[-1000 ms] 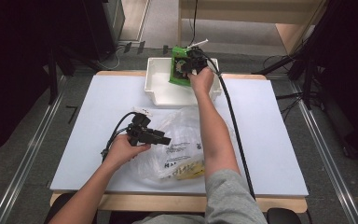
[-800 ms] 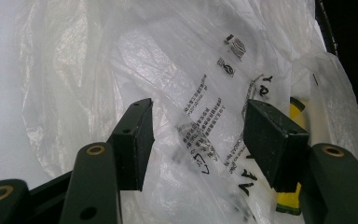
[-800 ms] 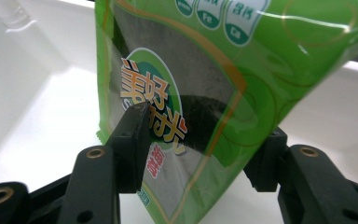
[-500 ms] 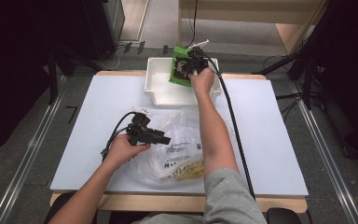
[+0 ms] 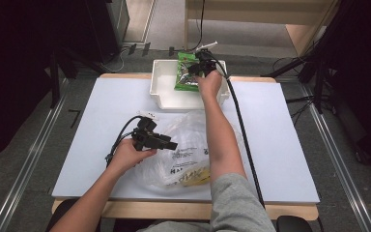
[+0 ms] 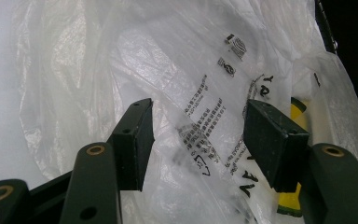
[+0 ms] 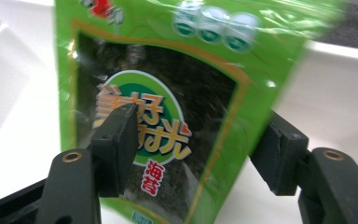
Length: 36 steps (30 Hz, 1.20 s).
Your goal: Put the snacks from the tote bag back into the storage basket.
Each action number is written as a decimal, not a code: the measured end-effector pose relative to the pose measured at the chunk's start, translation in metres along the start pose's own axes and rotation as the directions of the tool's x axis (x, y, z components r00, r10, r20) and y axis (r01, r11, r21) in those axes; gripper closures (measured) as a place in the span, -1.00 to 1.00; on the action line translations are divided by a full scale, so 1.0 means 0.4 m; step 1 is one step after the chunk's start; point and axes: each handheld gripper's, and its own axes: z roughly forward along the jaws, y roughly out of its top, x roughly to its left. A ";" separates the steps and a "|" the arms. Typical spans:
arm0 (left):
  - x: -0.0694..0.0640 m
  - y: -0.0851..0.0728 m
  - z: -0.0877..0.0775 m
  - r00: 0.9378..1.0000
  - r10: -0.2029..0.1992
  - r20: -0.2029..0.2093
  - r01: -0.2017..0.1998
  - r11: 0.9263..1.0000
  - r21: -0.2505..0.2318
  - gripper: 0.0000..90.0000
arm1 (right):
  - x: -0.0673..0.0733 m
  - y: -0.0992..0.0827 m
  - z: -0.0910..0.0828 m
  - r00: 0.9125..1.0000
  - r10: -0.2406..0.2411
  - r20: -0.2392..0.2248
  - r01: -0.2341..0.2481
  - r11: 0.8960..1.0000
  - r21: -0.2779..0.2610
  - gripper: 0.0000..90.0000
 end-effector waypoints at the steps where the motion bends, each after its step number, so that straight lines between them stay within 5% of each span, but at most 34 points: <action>1: 0.000 0.000 0.000 1.000 -0.001 0.000 0.001 1.000 0.001 -0.03 | 0.001 -0.001 0.002 1.000 -0.003 0.008 0.003 1.000 0.004 -0.18; 20: 0.004 0.001 -0.003 1.000 -0.006 -0.003 0.006 1.000 -0.002 -0.02 | 0.006 -0.009 -0.001 1.000 0.021 -0.006 -0.021 1.000 0.021 -0.10; 36: 0.004 0.004 0.001 1.000 0.003 -0.013 -0.003 1.000 0.006 -0.02 | -0.008 -0.020 -0.072 0.999 0.017 -0.038 -0.018 0.999 -0.031 -0.08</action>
